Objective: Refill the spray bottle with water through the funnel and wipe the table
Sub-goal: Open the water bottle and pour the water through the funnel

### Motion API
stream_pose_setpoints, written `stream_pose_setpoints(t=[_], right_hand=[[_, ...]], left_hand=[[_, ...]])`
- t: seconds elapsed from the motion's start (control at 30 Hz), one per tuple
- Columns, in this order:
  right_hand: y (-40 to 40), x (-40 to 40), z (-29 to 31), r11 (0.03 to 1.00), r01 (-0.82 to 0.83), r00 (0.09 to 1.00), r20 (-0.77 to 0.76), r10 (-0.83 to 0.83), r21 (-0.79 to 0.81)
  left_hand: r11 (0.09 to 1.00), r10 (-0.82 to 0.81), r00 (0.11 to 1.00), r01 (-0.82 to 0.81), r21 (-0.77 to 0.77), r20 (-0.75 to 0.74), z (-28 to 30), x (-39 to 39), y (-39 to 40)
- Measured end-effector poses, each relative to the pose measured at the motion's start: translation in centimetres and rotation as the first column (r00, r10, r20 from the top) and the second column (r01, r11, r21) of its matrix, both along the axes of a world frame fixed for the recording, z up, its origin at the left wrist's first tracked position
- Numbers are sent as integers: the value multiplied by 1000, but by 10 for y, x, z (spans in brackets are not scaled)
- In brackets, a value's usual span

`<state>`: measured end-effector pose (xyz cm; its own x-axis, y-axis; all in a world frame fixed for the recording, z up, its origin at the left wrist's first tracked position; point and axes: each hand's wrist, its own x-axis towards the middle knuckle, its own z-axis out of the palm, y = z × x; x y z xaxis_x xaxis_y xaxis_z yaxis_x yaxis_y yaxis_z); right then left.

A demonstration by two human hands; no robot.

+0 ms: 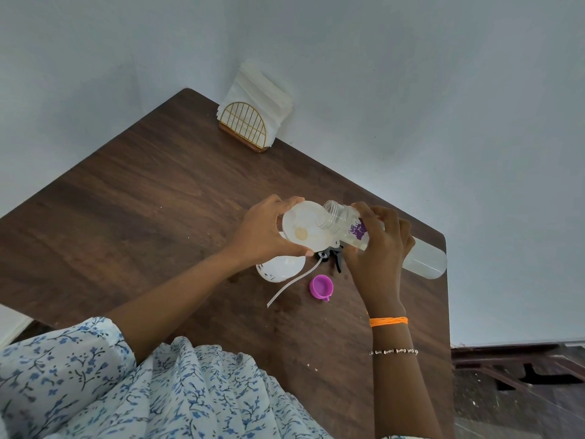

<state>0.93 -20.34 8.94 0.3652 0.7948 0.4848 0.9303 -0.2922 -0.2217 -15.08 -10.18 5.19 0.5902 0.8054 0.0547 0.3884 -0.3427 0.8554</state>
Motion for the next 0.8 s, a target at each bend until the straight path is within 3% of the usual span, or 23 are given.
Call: stream_pose_setpoints(t=[0.8], right_hand=[[1, 5, -4, 1000, -3, 1000, 7, 3, 27]], left_hand=[[1000, 3, 1000, -3, -19, 12, 2, -1, -1]])
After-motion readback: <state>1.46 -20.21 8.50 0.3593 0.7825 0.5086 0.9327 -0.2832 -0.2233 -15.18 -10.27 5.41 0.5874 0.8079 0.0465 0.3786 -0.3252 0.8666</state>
